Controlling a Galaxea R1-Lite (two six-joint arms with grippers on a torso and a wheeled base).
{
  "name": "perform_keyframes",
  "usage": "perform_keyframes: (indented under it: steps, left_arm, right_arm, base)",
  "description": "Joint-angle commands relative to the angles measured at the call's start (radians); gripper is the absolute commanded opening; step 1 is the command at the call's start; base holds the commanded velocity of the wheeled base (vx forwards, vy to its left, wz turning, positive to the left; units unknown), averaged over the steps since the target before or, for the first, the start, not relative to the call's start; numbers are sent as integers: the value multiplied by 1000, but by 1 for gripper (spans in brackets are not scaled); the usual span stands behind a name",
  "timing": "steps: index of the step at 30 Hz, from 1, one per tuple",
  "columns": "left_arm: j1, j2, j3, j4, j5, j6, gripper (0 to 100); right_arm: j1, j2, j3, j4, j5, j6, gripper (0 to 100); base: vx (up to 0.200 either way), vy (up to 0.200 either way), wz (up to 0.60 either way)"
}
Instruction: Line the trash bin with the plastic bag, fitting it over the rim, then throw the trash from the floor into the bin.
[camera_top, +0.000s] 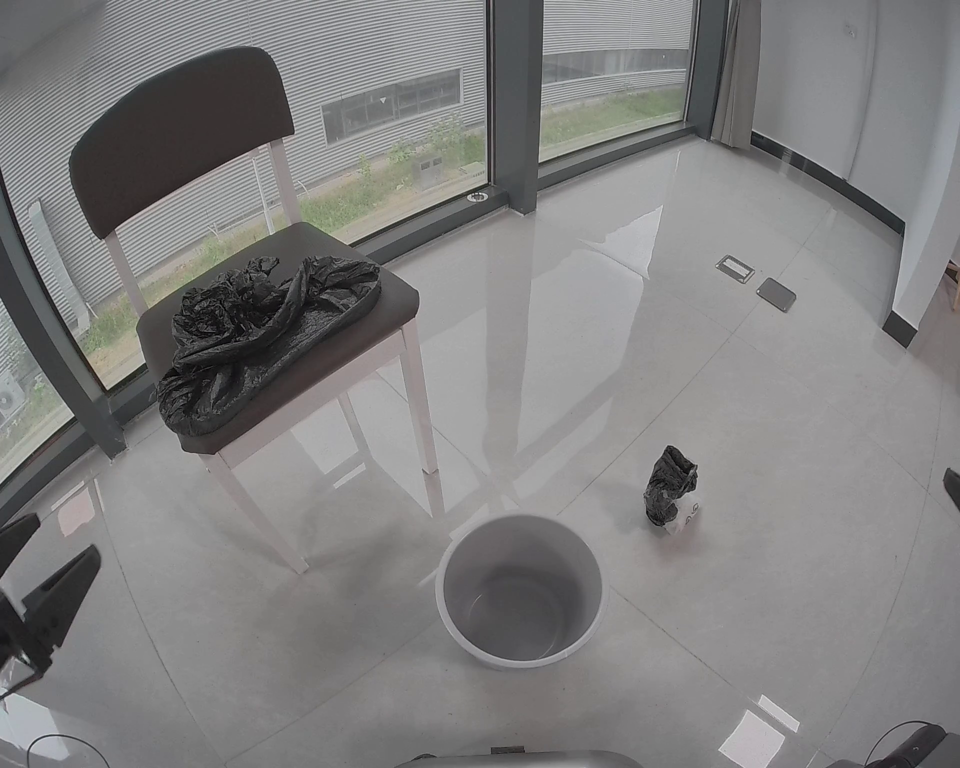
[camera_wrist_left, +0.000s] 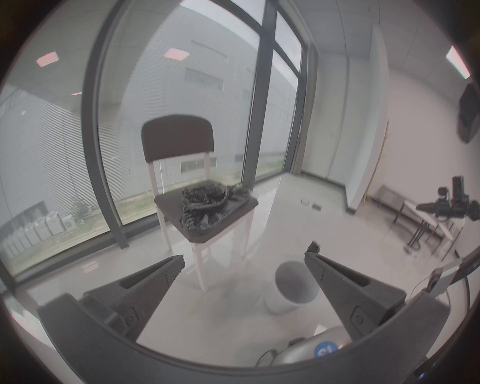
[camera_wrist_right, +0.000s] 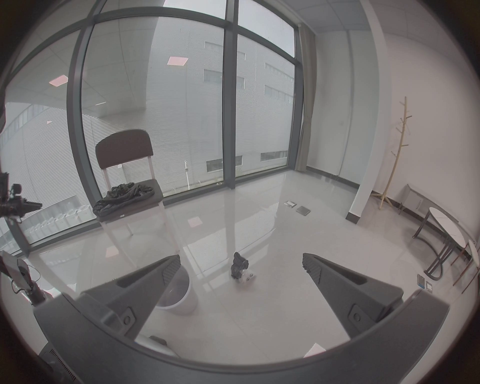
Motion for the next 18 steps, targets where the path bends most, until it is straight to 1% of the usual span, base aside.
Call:
perform_keyframes:
  steps: [1,4,6,7,8,9,10,11,12,14,18]
  left_arm:
    - [203,672,-290,104,-7,266,100]
    - [261,792,-366,92,-31,221,100]
    - [287,849,-415,94,-48,140,100]
    - [301,881,-455,94,-87,35,100]
    - [306,893,-477,92,-119,-21,100]
    - [312,902,-504,94,-168,-104,100]
    - [319,906,-523,95,-205,-158,100]
    - [329,912,-546,94,-257,-242,100]
    - [335,918,-552,94,-284,-293,100]
    - [344,935,-556,86,-301,-345,100]
    - [362,962,-558,83,-304,-370,100]
  right_arm:
    - [19,80,50,-24,73,7,100]
    - [19,73,70,-24,75,10,100]
    - [19,69,87,-24,76,16,100]
    - [19,60,97,-25,78,21,100]
    - [20,50,100,-24,78,21,100]
    - [20,40,103,-24,79,18,100]
    - [20,35,103,-24,79,18,100]
    - [20,30,103,-24,79,16,100]
    - [20,29,102,-24,79,15,100]
    - [20,27,93,-24,78,13,100]
    - [20,29,84,-24,79,10,100]
  base:
    - [0,0,0]
    - [0,0,0]
    - [0,0,0]
    - [0,0,0]
    - [0,0,0]
    - [0,0,0]
    - [0,0,0]
    - [0,0,0]
    - [0,0,0]
    - [0,0,0]
    - [0,0,0]
